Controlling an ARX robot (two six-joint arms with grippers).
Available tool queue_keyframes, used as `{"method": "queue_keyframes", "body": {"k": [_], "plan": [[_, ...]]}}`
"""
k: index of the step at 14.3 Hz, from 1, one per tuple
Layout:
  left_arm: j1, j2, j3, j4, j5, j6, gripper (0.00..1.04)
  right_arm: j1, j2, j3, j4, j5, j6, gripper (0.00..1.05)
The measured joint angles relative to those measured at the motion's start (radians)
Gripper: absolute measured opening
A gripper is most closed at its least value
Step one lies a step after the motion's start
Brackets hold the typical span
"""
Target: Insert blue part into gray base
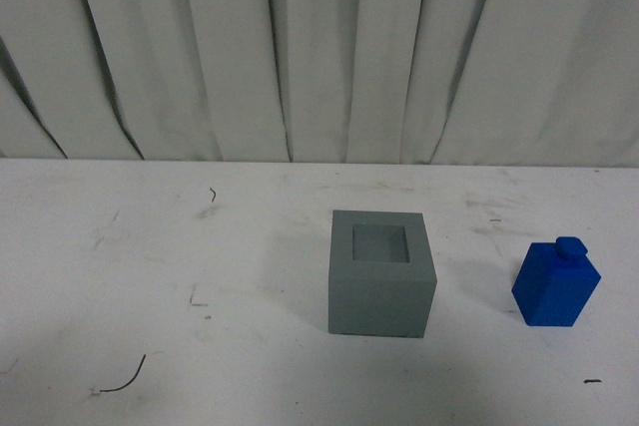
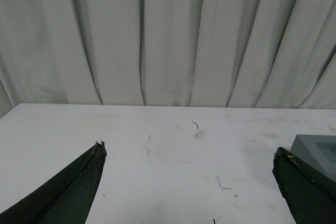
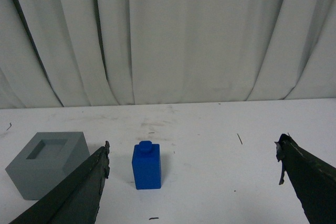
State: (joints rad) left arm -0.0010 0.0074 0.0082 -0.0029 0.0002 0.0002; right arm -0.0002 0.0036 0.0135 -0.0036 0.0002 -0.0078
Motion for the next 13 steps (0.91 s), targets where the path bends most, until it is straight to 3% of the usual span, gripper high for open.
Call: {"method": "queue_keyframes", "body": {"k": [13], "plan": [[0.0, 0.0, 0.0, 0.0, 0.0, 0.0, 0.98, 0.0, 0.0, 0.0, 0.0, 0.0, 0.0, 0.98]]}}
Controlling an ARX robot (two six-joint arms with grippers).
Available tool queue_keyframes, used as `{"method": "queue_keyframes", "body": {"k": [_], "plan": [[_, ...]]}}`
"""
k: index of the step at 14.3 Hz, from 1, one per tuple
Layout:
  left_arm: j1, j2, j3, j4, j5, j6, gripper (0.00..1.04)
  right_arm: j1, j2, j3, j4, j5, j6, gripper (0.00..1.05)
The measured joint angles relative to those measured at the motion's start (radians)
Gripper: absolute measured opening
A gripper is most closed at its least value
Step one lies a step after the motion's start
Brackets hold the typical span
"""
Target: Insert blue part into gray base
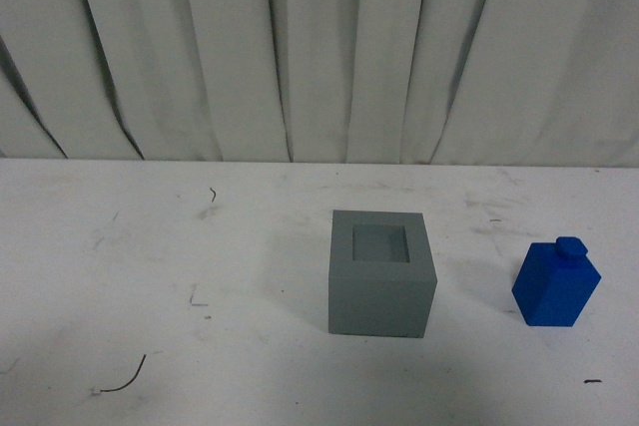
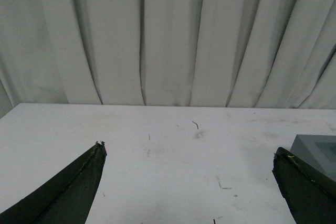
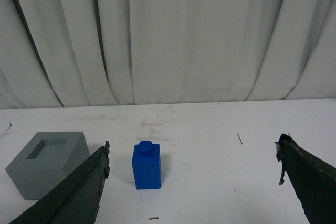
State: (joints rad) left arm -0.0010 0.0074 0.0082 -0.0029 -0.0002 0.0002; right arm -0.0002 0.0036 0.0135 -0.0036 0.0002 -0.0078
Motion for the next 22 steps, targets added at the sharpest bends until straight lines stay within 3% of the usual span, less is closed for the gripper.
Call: {"method": "queue_keyframes", "body": {"k": [6, 10, 12, 13, 16, 18, 22], "plan": [[0.0, 0.0, 0.0, 0.0, 0.0, 0.0, 0.98, -0.002, 0.003, 0.0, 0.007, -0.002, 0.0, 0.98], [0.0, 0.0, 0.0, 0.0, 0.0, 0.0, 0.98, -0.142, 0.552, 0.079, 0.575, -0.185, -0.007, 0.98], [0.0, 0.0, 0.0, 0.0, 0.0, 0.0, 0.98, -0.178, 0.888, 0.227, 0.84, -0.211, 0.005, 0.98], [0.0, 0.0, 0.0, 0.0, 0.0, 0.0, 0.98, -0.177, 1.051, 0.307, 0.897, -0.212, 0.012, 0.98], [0.0, 0.0, 0.0, 0.0, 0.0, 0.0, 0.98, -0.164, 1.412, 0.589, 0.84, -0.223, -0.012, 0.98], [0.0, 0.0, 0.0, 0.0, 0.0, 0.0, 0.98, -0.163, 1.554, 0.757, 0.784, -0.283, -0.09, 0.98], [0.0, 0.0, 0.0, 0.0, 0.0, 0.0, 0.98, -0.172, 1.665, 0.917, 0.476, -0.531, -0.462, 0.98]]}}
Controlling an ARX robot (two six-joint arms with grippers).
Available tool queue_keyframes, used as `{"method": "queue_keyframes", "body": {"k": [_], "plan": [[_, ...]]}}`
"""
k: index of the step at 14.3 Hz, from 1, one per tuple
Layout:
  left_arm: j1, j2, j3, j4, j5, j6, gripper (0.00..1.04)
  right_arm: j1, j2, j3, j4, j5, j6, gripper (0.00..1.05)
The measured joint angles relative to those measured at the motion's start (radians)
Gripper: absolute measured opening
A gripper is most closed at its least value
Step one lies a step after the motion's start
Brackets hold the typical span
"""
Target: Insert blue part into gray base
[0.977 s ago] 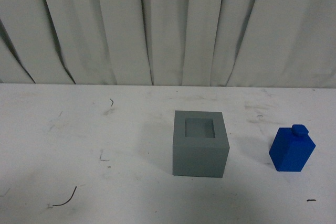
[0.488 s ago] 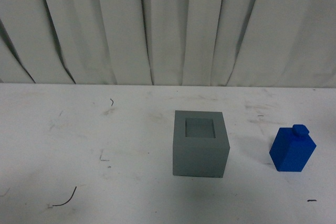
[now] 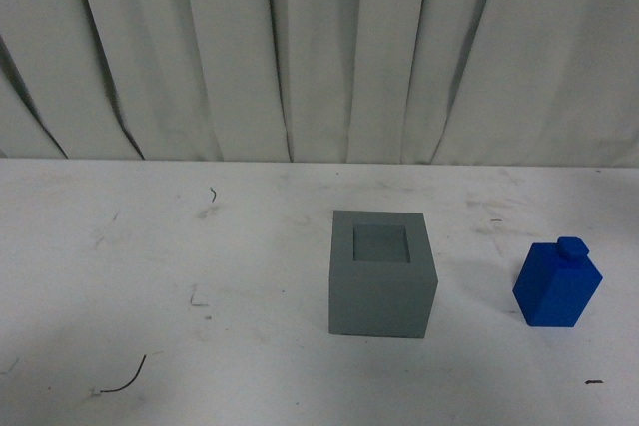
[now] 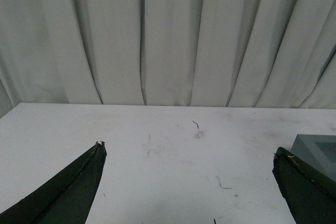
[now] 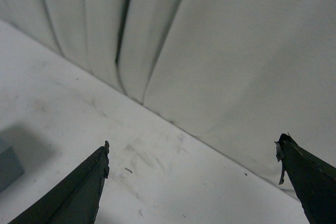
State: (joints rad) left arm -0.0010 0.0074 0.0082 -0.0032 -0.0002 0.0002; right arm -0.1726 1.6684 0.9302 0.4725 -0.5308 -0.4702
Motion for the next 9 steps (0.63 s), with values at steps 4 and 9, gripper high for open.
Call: {"method": "queue_keyframes", "body": {"k": [4, 9], "plan": [[0.0, 0.0, 0.0, 0.0, 0.0, 0.0, 0.98, 0.003, 0.178, 0.375, -0.768, -0.128, -0.722, 0.98], [0.0, 0.0, 0.0, 0.0, 0.0, 0.0, 0.98, 0.047, 0.32, 0.583, -1.133, -0.034, -0.974, 0.98]]}}
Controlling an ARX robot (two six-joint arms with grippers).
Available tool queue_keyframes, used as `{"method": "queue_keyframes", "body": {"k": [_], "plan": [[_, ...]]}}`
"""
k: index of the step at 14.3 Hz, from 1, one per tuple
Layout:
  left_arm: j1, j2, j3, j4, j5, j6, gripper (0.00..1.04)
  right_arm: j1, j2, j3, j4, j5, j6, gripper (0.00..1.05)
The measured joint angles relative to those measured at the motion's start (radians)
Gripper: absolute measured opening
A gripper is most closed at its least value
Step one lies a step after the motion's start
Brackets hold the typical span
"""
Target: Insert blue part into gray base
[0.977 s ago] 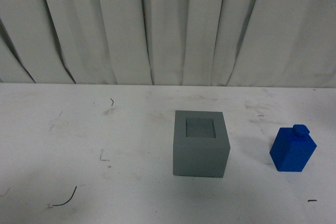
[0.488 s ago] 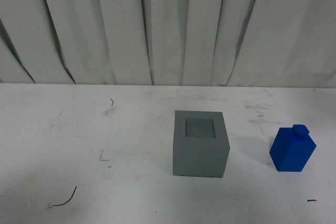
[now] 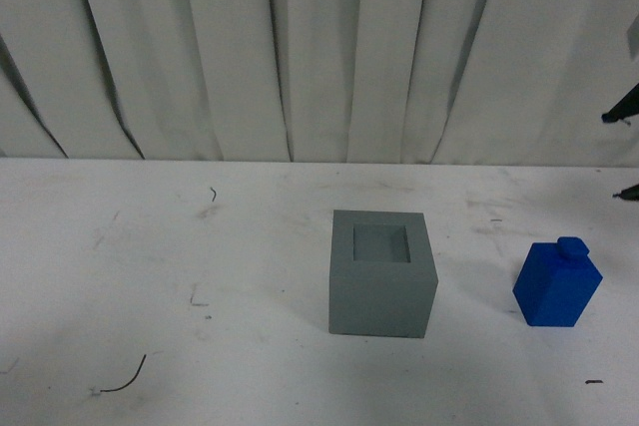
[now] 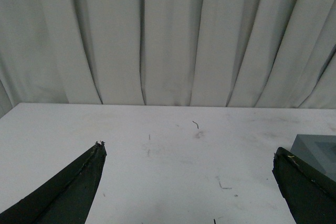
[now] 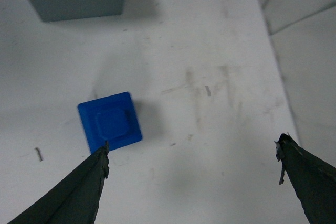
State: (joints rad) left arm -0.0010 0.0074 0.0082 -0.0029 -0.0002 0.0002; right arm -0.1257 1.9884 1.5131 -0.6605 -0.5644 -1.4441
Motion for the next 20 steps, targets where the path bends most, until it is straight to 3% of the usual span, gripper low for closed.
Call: {"method": "queue_keyframes", "body": {"k": [4, 20], "plan": [[0.0, 0.0, 0.0, 0.0, 0.0, 0.0, 0.98, 0.067, 0.122, 0.115, -0.19, 0.084, -0.105, 0.98], [0.0, 0.0, 0.0, 0.0, 0.0, 0.0, 0.98, 0.138, 0.289, 0.132, -0.173, 0.231, -0.162, 0.98]]}}
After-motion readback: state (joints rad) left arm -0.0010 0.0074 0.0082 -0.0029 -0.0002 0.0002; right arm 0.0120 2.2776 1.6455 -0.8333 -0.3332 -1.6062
